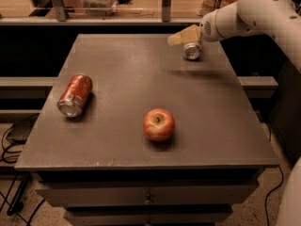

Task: Move 7up can near coke can

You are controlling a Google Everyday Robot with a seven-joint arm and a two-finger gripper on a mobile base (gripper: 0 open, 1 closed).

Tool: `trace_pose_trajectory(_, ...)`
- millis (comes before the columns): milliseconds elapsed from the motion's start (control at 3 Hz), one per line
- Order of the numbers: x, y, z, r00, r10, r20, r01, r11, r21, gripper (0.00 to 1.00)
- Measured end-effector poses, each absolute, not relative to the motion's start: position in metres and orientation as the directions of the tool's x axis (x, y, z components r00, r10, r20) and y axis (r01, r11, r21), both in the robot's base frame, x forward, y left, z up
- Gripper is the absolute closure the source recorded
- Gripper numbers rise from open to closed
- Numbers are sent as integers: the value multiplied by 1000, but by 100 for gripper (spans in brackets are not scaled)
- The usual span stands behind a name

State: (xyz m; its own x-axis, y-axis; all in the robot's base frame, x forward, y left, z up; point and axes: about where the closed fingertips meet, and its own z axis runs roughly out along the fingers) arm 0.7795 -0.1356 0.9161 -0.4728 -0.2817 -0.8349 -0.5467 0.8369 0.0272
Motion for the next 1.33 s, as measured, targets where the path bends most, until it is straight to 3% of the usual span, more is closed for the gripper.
trace_pose_trajectory(667,820,-139,896,-505,-156,-849,-422,902,86,0)
trace_pose_trajectory(1333,826,-156,868,-561,-105,-821,-327,939,104,1)
